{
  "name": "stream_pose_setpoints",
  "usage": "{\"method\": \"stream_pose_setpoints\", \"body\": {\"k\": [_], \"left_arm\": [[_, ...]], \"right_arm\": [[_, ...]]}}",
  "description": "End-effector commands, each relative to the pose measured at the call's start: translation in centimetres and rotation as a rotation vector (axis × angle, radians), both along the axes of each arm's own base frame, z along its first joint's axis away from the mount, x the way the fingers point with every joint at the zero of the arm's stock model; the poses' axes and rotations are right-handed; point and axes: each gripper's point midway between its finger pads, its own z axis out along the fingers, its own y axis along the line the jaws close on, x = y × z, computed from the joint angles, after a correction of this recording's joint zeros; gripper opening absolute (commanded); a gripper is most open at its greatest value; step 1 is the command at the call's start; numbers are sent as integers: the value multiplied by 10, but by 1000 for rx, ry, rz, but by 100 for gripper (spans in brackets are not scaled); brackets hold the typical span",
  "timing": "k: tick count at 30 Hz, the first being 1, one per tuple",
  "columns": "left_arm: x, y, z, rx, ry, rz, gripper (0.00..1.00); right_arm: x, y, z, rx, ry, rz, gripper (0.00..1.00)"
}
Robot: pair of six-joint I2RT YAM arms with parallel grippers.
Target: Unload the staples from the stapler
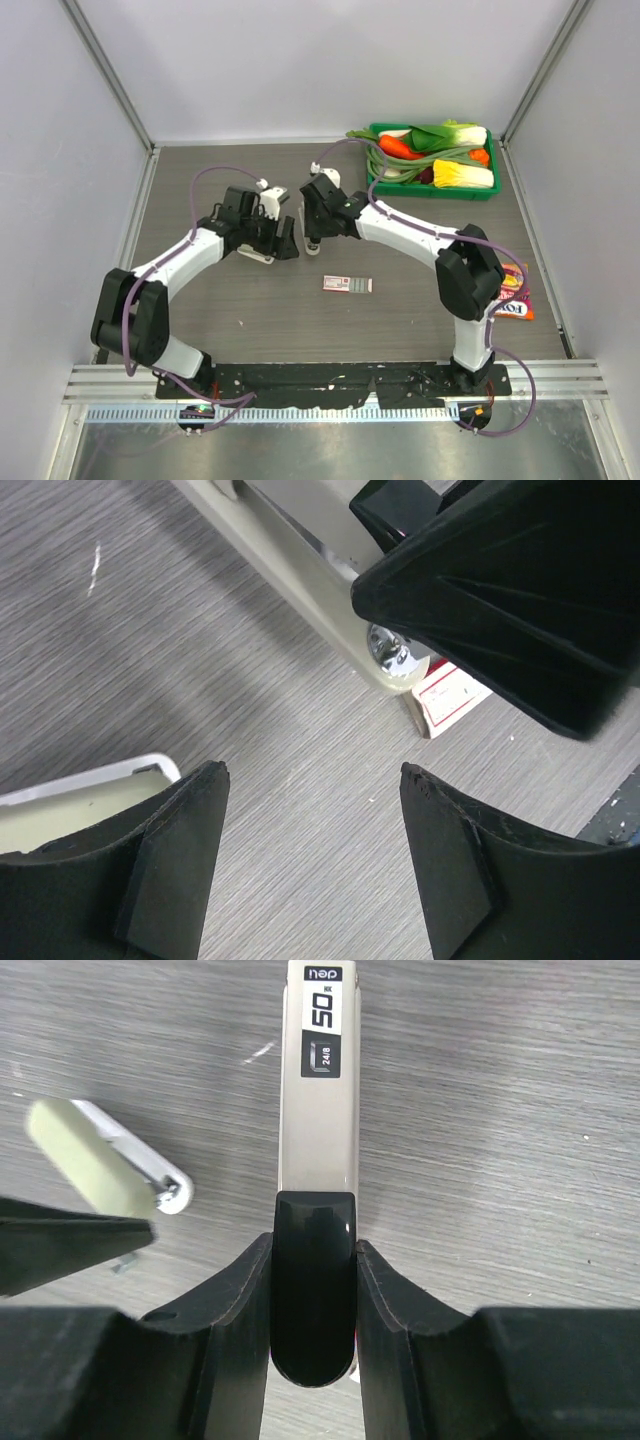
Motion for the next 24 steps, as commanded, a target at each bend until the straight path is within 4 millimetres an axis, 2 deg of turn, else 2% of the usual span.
{"method": "stream_pose_setpoints", "body": {"k": [1,11,24], "left_arm": [[6,-21,21,-89,0,-45,73],[10,-41,28,-202,63,-38,78],[8,-46,19,-218,54,-103,70]], "right_arm": [[14,15,75,213,-160,-66,1],[8,17,78,301,-153,-98,1],[-1,18,107,439,-167,-126,1]]}}
